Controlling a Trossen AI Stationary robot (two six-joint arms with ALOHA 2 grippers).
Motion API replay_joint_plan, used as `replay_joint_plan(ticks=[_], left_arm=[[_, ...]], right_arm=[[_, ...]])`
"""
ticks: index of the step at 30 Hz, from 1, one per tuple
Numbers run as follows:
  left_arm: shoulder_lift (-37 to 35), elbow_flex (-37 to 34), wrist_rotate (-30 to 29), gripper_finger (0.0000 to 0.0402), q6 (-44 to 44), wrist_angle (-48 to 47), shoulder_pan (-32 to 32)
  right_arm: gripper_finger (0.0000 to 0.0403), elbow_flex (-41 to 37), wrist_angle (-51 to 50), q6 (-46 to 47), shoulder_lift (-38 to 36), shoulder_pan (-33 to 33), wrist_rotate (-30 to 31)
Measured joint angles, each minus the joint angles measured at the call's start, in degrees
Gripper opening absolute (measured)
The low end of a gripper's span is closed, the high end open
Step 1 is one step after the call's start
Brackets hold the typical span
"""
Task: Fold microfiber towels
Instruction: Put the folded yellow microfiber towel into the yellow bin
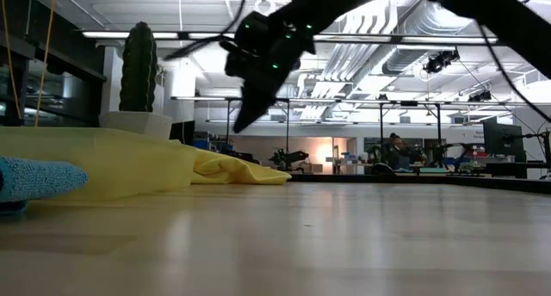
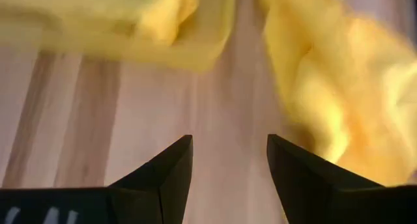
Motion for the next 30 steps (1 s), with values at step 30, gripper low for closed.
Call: replay_joint_plan(ticks=[30], left_arm=[[16.43,8.79,28.99,0.0001,-16.11,-42.91,37.18]], right_arm=[[0.0188,-85.18,82.24,15.49,-65.99,4.32,11.52]])
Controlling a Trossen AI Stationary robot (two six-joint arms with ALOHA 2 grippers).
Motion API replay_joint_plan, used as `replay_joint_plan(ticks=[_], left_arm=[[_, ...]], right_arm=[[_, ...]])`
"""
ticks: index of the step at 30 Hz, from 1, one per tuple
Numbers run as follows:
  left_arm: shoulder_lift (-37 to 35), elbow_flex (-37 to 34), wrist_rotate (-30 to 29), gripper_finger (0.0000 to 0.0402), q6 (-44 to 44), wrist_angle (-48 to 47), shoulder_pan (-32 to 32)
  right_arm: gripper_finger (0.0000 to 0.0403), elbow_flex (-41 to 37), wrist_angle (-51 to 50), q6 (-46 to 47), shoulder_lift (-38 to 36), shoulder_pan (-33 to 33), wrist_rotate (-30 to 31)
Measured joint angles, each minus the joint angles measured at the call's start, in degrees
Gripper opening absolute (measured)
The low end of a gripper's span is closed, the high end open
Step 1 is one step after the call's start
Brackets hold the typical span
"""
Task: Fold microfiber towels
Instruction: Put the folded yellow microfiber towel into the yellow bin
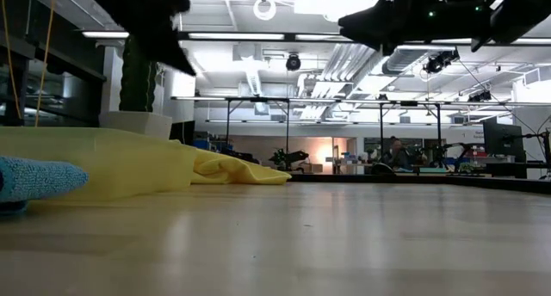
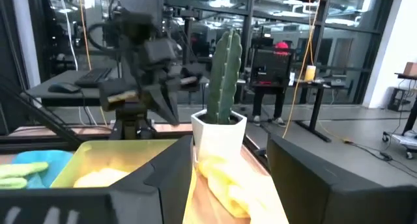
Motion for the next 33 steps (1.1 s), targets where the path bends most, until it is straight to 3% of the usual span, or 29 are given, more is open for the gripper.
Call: replay_joint_plan(ticks=[5,11,25,33], left_arm=[[7.51,0.02,9.00,0.0000,0.58,-4.84,4.89],[15.06,0.02,7.90,0.0000,1.06,-5.39,5.39],[21.21,0.02,12.96,0.0000,0.61,-8.22,5.33],[27.88,0.00,9.87,0.0000,2.65,0.16,5.33]], right_arm=[[0.0188,0.00,-1.73,-0.10,0.27,-0.02,0.00],[0.0188,0.00,-2.23,-0.12,0.27,-0.02,-0.02],[0.0188,0.00,-2.42,-0.12,0.29,-0.02,-0.04],[0.0188,0.00,-2.44,-0.12,0.31,-0.02,-0.04]])
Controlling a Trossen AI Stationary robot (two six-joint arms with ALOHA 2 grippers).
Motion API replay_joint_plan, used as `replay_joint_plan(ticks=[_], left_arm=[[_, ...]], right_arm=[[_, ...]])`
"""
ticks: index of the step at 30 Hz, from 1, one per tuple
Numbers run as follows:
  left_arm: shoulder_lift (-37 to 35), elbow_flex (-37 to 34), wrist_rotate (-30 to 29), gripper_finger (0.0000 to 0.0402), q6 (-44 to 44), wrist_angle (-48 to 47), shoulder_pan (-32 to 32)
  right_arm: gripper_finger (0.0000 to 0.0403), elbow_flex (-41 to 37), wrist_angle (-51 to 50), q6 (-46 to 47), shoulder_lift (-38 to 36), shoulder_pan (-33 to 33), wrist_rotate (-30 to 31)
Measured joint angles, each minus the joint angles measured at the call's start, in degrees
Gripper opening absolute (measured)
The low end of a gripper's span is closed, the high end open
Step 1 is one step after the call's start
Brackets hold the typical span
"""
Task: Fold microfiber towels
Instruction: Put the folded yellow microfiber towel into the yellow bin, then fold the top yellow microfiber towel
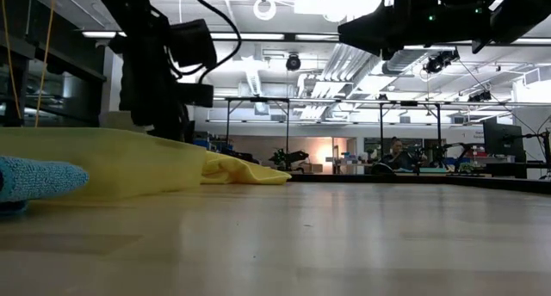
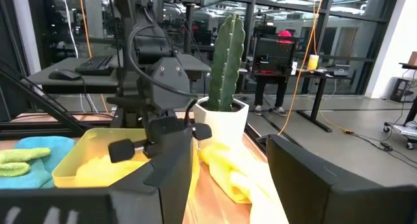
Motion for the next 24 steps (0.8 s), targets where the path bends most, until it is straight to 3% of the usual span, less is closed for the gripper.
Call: replay_joint_plan(ticks=[8,17,24], left_arm=[[-0.56,0.67,-5.64,0.0000,-0.40,-1.01,0.39],[-10.18,10.71,-11.36,0.0000,1.36,-9.28,0.37],[-14.27,16.40,-16.08,0.0000,6.84,-1.94,1.87]], right_arm=[[0.0188,0.00,0.00,-0.24,0.00,0.00,0.00],[0.0188,0.00,0.00,-0.38,0.00,0.00,0.00],[0.0188,0.00,0.04,-0.16,0.02,0.00,0.00]])
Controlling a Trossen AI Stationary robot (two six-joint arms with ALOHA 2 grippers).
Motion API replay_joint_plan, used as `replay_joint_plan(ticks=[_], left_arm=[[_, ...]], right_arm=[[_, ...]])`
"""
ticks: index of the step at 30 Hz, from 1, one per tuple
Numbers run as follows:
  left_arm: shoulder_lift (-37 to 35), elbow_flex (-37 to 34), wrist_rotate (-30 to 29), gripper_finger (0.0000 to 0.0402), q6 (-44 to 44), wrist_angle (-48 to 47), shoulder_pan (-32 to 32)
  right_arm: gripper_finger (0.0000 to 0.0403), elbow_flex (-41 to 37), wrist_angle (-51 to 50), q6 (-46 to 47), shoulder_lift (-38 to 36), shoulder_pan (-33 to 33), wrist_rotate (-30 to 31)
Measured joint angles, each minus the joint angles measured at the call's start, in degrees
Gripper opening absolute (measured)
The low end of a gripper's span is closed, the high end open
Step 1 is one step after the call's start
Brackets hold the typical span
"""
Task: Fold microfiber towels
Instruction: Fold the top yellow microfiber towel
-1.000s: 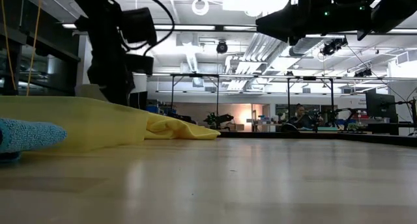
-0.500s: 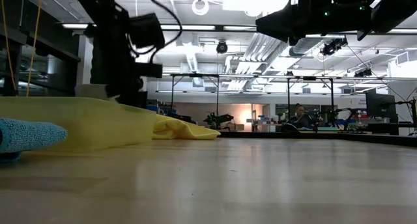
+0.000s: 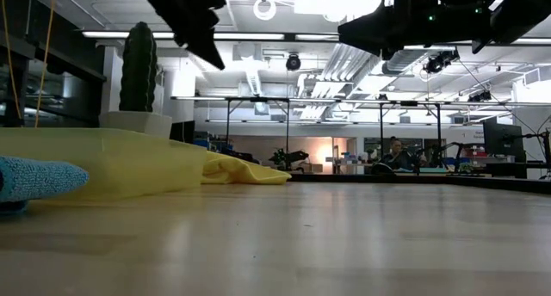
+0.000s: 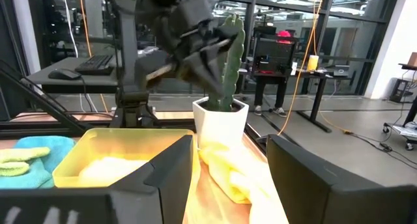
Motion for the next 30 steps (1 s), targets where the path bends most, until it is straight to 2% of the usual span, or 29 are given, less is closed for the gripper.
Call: replay_joint_plan(ticks=[5,13,18,23,30], left_arm=[[6.95,5.12,2.41,0.0026,1.17,-2.99,4.75],[25.20,19.33,11.70,0.0119,0.95,-16.53,13.28],[34.10,26.49,18.15,0.0160,-0.94,-24.67,17.91],[38.71,28.17,19.64,0.0179,-2.92,-26.49,21.31],[42.51,28.10,22.53,0.0182,-4.91,-26.90,23.66]], right_arm=[[0.0188,0.00,0.04,0.12,0.00,0.00,0.00],[0.0188,0.00,0.04,0.12,0.00,0.00,0.00],[0.0188,0.00,-0.02,0.12,0.00,0.00,0.00],[0.0188,0.00,-0.07,0.12,0.00,0.00,0.00],[0.0188,0.00,-0.24,0.12,0.00,0.00,0.00]])
